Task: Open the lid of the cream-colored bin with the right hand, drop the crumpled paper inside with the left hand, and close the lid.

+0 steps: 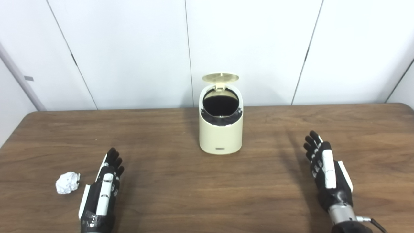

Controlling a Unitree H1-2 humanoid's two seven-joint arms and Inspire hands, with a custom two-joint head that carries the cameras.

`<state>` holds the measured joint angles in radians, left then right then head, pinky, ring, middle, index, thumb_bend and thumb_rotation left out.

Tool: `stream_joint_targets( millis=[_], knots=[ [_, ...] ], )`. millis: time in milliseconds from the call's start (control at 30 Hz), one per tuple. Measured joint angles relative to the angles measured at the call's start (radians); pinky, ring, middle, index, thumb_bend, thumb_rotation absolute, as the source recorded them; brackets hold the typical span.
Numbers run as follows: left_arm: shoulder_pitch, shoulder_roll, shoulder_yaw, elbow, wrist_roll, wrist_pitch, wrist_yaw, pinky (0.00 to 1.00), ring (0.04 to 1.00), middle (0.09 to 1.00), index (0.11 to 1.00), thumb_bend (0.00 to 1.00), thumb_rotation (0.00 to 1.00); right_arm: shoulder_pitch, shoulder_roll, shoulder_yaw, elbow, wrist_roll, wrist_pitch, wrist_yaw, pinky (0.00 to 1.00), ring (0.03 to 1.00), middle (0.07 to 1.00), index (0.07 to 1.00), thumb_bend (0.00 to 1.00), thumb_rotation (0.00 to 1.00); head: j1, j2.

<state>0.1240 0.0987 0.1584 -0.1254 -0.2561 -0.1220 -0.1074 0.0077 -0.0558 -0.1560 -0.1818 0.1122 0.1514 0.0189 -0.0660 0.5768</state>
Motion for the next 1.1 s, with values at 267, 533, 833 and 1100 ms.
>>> stream_joint_targets(
  millis=[267, 533, 833, 1100],
  knots=[
    [0.0, 0.0, 0.0, 0.0, -0.003, 0.0, -0.001, 1.0, 1.0, 1.0, 1.0, 0.36, 0.79, 0.014, 0.002, 0.009, -0.029, 0.0, 0.0, -0.001, 1.0, 0.961, 0.958, 0.951, 0.46, 1.0, 0.003, 0.006],
    [0.0, 0.0, 0.001, 0.0, -0.01, 0.0, -0.002, 1.0, 1.0, 1.0, 1.0, 0.39, 0.78, 0.029, 0.002, 0.012, -0.031, 0.0, 0.001, -0.002, 1.0, 0.96, 0.961, 0.95, 0.45, 1.0, 0.018, 0.015],
    [0.0, -0.006, 0.002, -0.004, -0.008, 0.017, 0.017, 1.0, 0.984, 0.991, 0.994, 0.35, 0.76, 0.03, -0.001, 0.008, -0.031, 0.015, 0.003, 0.0, 1.0, 0.968, 0.974, 0.957, 0.43, 1.0, 0.098, 0.023],
    [0.0, -0.008, -0.004, -0.006, 0.019, 0.015, 0.019, 0.99, 0.977, 0.979, 0.984, 0.39, 0.79, 0.03, -0.024, 0.0, -0.02, 0.034, 0.0, 0.004, 1.0, 0.965, 0.965, 0.951, 0.43, 1.0, 0.189, 0.025]
  ],
)
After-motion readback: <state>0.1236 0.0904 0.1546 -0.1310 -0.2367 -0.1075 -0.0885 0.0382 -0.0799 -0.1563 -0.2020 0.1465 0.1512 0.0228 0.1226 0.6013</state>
